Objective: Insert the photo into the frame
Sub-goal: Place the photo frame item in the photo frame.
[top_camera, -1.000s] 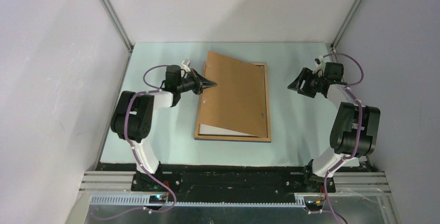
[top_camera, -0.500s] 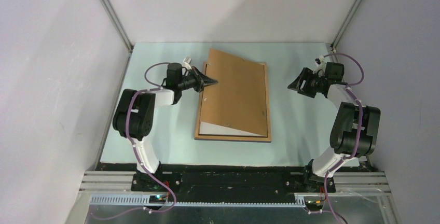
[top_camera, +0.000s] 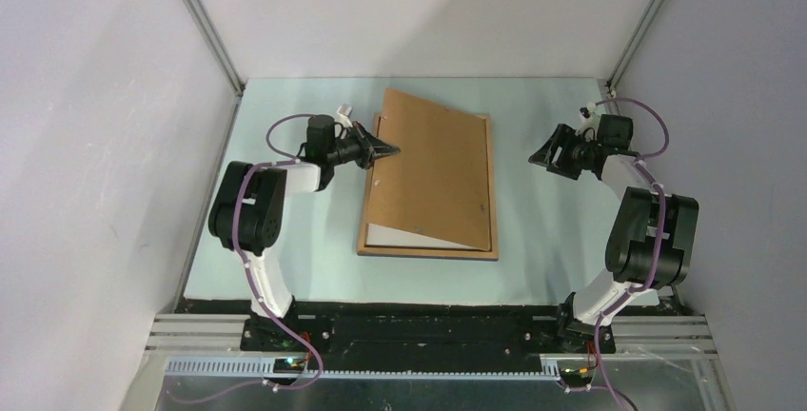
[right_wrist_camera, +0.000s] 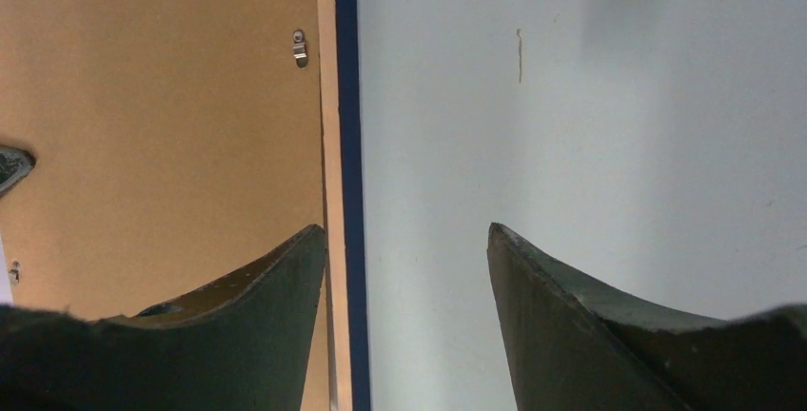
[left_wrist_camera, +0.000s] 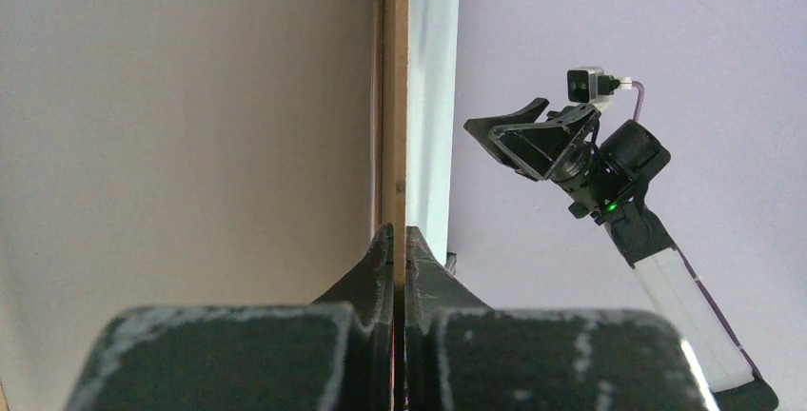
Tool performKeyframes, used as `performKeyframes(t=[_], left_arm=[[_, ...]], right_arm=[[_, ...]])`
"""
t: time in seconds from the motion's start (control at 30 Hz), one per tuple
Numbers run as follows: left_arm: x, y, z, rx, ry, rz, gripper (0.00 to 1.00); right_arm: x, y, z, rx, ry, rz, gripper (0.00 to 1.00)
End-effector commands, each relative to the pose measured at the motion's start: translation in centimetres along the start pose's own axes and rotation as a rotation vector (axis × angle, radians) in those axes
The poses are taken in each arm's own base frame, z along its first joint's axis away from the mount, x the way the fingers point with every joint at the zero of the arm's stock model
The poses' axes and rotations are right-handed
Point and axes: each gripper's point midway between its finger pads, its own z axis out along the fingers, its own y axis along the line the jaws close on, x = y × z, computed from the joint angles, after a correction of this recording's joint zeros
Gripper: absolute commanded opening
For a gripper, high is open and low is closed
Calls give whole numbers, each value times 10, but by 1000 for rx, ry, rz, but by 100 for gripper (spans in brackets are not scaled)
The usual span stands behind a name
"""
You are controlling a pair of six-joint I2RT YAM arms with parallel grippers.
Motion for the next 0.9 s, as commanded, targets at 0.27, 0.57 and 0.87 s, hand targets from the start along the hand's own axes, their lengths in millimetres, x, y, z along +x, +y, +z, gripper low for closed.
performKeyframes(t=[0.27,0.57,0.87], left_arm=[[-8,-32,2,95,-19,106,0],[-2,-26,7,79,-15,90,0],[4,-19,11,56,-27,80,0]], right_arm=[[-6,0,1,-17,-21,-2,68],[-6,0,1,-15,-20,-1,68],[-5,-1,2,-16,-17,4,68]])
